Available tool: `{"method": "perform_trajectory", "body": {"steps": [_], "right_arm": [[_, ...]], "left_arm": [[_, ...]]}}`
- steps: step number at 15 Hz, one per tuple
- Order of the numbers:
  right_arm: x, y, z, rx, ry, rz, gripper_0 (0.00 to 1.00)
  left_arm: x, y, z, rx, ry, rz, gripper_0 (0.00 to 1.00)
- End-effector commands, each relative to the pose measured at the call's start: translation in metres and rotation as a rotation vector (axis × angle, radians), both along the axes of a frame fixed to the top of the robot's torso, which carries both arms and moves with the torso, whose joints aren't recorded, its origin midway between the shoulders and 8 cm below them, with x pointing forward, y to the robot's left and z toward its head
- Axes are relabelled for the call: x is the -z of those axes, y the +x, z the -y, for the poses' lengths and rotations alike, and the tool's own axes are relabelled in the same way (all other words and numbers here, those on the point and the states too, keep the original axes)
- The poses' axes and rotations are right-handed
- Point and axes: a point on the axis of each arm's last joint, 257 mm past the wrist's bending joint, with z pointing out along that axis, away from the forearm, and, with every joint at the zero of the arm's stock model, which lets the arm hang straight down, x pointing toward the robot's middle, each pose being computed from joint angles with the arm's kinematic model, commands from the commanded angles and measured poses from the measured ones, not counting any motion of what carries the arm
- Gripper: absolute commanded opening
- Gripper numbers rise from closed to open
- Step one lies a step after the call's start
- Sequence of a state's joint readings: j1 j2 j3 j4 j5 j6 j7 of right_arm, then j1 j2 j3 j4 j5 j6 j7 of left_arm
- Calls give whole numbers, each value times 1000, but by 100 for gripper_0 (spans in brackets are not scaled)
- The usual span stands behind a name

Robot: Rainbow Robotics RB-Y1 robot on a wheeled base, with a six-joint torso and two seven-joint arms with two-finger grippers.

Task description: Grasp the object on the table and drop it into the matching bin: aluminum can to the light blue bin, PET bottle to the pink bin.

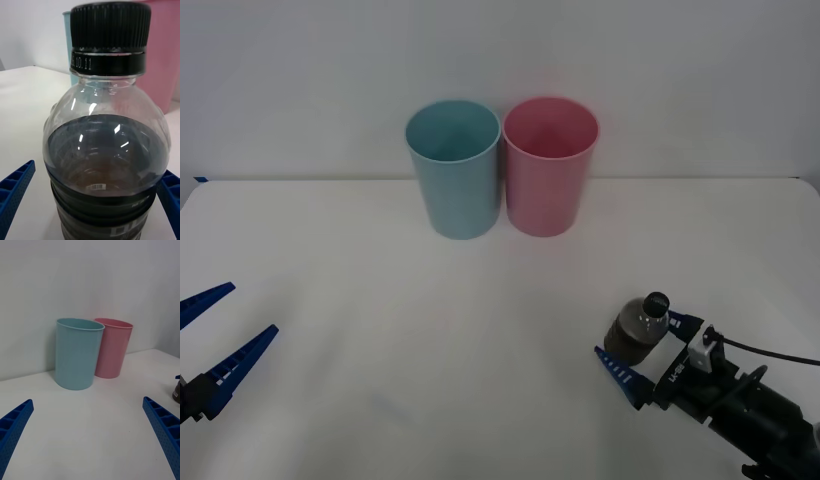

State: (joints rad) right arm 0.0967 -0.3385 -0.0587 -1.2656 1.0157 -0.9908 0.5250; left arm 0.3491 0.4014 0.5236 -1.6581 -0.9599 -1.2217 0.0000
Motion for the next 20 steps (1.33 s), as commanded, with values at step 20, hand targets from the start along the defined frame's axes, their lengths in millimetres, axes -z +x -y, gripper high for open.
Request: {"method": "perform_trajectory", "body": {"steps": [20], "right_arm": [[-130,-3,-33,-106,168,58,0]], "left_arm": [[0,0,0,0,0,0,100]]}}
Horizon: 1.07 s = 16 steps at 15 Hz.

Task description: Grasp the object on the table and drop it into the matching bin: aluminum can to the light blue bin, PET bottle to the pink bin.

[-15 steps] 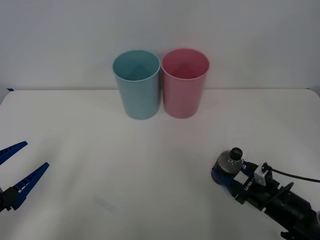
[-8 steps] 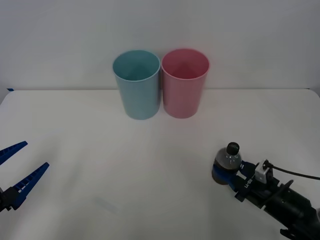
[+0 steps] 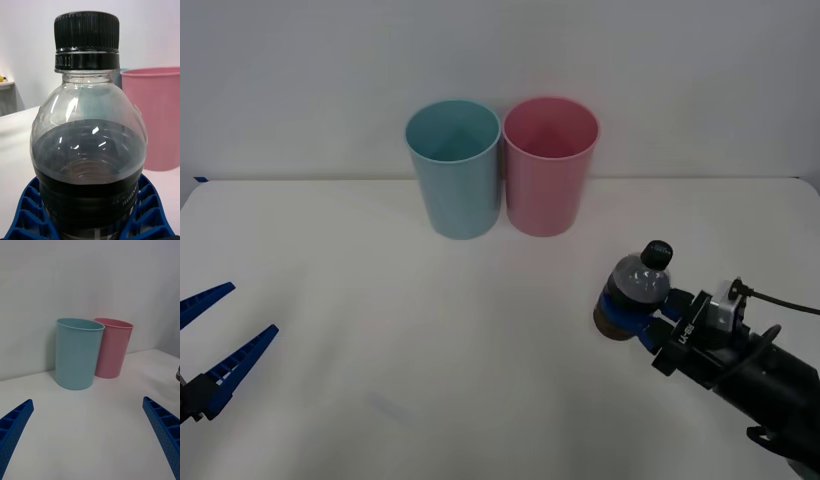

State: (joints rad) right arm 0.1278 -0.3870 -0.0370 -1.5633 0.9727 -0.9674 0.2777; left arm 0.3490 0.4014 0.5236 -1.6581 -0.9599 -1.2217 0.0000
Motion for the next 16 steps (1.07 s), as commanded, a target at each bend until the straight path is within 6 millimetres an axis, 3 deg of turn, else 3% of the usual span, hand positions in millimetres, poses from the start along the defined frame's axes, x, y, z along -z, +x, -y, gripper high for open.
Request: {"method": "perform_trajectory", "body": {"steps": [1,9,16], "right_arm": [[-43,-3,-6,-14,22,6,0],[-124,2,-15,-51,120,-22,0],[-185,49,-19,16,62,83,0]], "left_arm": [[0,0,0,0,0,0,100],[0,0,0,0,0,0,100],[0,0,0,0,0,0,100]]}}
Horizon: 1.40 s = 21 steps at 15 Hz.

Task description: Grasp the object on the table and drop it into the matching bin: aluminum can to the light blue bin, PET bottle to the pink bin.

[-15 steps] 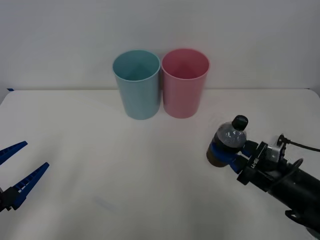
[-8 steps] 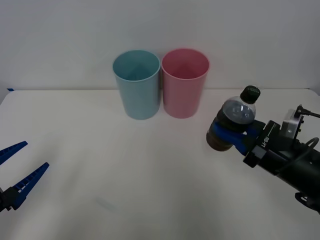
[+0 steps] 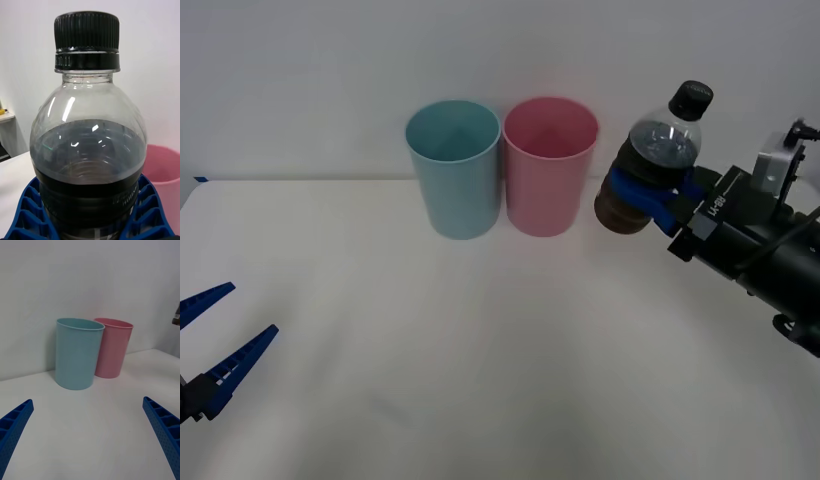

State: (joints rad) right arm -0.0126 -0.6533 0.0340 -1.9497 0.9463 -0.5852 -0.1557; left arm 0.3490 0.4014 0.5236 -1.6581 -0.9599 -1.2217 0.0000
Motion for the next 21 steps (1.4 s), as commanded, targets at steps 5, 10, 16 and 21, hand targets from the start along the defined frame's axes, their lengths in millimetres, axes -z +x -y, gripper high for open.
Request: {"method": "perform_trajectory", "body": {"steps": [5,10,16,21], "right_arm": [[-33,59,-19,10,-56,38,0],[-36,114,-38,25,-104,38,0],[-29,181,-64,45,-156,-4,0],[-27,208,-74,75,-153,-38,0]], "left_arm": [[0,0,0,0,0,0,100],[0,0,0,0,0,0,100],[0,0,0,0,0,0,100],[0,0,0,0,0,0,100]]}}
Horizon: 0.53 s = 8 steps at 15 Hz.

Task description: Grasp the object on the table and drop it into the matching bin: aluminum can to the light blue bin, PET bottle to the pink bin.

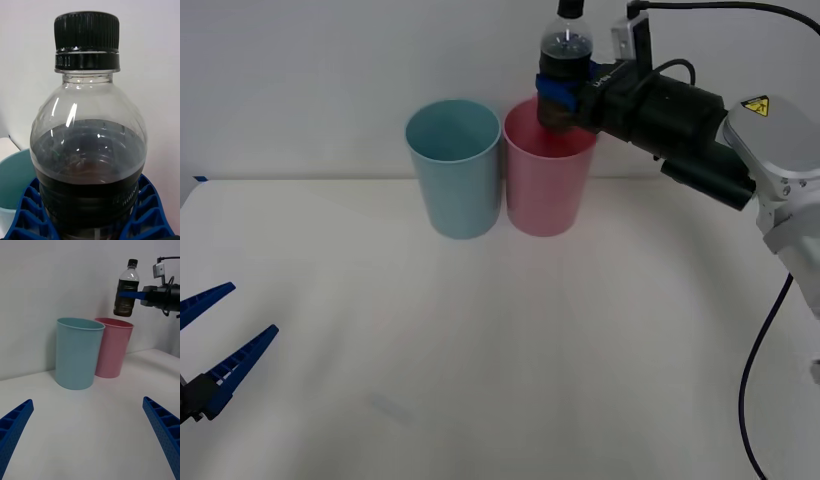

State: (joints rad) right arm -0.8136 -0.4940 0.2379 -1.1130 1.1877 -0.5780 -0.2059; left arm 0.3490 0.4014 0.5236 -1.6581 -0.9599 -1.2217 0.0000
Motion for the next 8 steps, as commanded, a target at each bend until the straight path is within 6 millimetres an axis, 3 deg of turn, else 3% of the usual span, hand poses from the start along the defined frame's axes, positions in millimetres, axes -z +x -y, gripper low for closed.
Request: {"method": "perform_trajectory", "body": {"steps": [1,4,5,6,7,8], "right_arm": [[1,7,-3,15,1,-6,0],[1,7,-3,17,0,-5,0],[1,7,-4,15,1,-5,7],[1,7,-4,16,1,-3,78],[0,7,-4,14,-1,-1,100],[-1,7,-3,16,-2,2,100]], "left_arm": [[0,0,0,0,0,0,100],[0,0,0,0,0,0,100],[0,0,0,0,0,0,100],[0,0,0,0,0,0,100],[0,0,0,0,0,0,100],[0,0,0,0,0,0,100]]}}
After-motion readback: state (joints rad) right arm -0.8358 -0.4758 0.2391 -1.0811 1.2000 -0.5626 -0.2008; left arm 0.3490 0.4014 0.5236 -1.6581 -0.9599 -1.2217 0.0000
